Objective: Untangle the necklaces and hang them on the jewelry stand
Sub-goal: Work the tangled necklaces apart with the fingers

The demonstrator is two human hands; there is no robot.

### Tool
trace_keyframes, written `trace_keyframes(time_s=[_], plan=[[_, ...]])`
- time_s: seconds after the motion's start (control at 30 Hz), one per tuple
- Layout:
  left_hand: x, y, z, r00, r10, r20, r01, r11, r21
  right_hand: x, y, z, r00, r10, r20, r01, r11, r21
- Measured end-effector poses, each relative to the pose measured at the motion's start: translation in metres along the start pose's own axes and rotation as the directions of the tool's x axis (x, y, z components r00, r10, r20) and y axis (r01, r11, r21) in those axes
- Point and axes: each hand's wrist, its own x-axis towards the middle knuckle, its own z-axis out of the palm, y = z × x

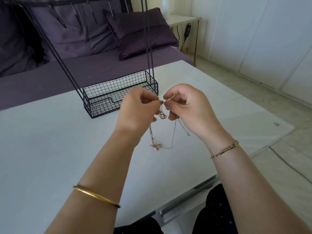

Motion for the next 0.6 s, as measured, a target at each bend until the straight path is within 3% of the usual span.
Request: trace_keyframes(time_s=[0.37,0.6], plan=[[-0.0012,0.0005,-0.0009,0.999,0.036,0.017,-0.037,0.998,0.042,-0.0019,-0.0047,-0.0013,0.999,-0.030,0.019,0.031,0.999,-0.041],[-0.0014,-0.0016,0.0010,0.989,0.140,0.039,-0.145,0.969,0.198,0.0012,-0.0022,-0.0013,0.994,-0.105,-0.002,0.101,0.957,-0.273]])
